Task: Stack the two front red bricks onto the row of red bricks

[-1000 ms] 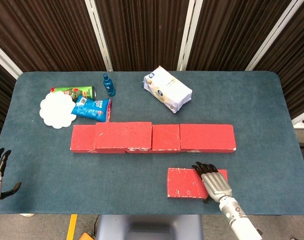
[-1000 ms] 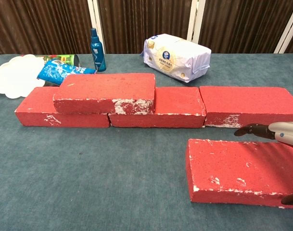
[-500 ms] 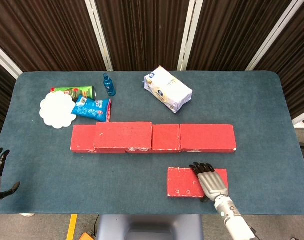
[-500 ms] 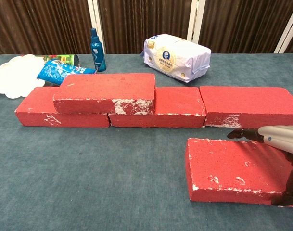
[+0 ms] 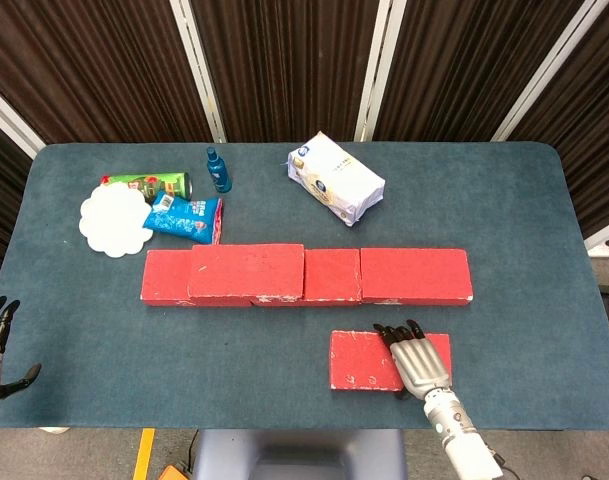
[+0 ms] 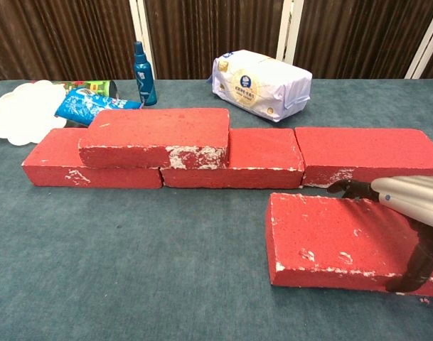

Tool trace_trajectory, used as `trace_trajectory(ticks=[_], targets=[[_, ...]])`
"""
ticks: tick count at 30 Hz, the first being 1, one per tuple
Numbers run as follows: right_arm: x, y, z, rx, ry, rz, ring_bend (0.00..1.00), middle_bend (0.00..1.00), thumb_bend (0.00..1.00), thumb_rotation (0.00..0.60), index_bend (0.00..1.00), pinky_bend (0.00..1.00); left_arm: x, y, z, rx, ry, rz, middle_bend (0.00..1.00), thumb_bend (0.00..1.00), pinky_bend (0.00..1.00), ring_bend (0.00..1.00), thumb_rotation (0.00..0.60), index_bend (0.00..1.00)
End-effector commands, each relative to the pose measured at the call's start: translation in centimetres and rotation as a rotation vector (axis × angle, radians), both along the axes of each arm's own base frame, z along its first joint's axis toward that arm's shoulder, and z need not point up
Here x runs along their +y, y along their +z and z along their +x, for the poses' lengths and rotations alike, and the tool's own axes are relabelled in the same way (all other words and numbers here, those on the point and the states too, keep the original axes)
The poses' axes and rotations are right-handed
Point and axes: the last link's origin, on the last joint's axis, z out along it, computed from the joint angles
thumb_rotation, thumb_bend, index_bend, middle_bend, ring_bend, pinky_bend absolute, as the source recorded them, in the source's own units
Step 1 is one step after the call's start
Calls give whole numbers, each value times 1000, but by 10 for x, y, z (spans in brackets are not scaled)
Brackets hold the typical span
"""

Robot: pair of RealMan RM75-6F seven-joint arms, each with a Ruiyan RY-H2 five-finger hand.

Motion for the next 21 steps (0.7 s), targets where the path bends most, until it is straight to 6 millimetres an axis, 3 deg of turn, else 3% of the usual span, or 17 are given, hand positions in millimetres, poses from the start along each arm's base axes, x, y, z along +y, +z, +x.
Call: trace_trajectory(ticks=[1,8,21], targets=[[0,1,2,-25,6,-15,269,337,0,600,179,0,0,1,0,0,1,2,0,220,34,0,600,0],[-7,21,12,-57,20,-31,269,337,0,600,199,0,0,0,0,0,6,-2,0,219,34,0,600,0],[-52,77,45,-74,4,-85,269,337,0,600,303,0,0,0,-1,-5,8,-2,0,219,34,0,600,0]])
